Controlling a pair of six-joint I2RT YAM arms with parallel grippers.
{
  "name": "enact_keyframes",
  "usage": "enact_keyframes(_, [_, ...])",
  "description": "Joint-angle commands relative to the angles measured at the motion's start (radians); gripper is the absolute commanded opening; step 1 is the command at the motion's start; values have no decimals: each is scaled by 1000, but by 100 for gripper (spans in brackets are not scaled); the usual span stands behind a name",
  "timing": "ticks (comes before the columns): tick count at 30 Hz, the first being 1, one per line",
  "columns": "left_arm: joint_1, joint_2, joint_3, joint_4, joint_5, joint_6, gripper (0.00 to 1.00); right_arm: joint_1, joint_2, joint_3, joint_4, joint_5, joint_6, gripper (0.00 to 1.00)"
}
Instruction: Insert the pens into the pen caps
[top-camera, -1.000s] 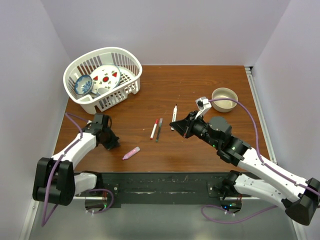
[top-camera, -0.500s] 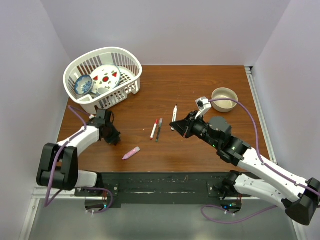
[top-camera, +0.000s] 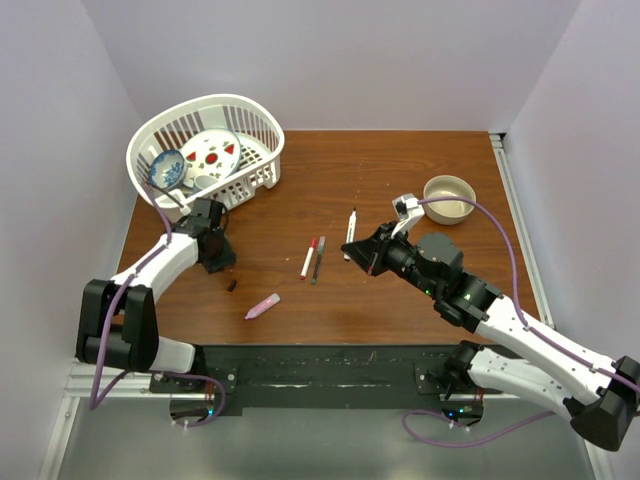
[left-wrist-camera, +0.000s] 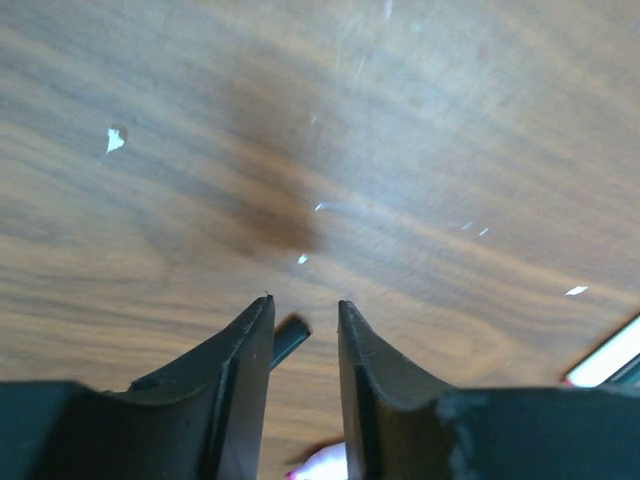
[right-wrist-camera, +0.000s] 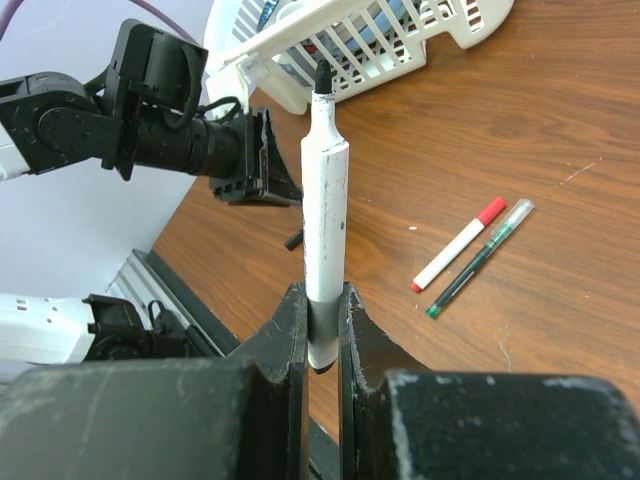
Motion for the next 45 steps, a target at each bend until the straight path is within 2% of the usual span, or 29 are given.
enact_keyframes(1, [-1,-17,10,-62,45,97,39,-3,-3,2,24,12,-10,0])
enact_keyframes(17, [-19,48,-69,-4,143,156,31,-5,-15,-7,29,7,-5,0])
enact_keyframes(21, [-30,71,-59,-4,128,165,24,-3,-14,-7,29,9,-5,0])
enact_keyframes(30, [-54,132,-46,-1,51,176,25,-3,-18,-6,26,4,-5,0])
enact_keyframes(40, [-56,194,-36,-2,-12,183,31,-3,-18,-4,22,-5,-2,0])
enact_keyframes(43, [-57,203,-37,5,-35,183,27,-5,-21,-3,22,-3,-2,0])
enact_keyframes(45, [-56,217,-33,13,-52,187,19,-3,-17,-4,25,-2,-1,0])
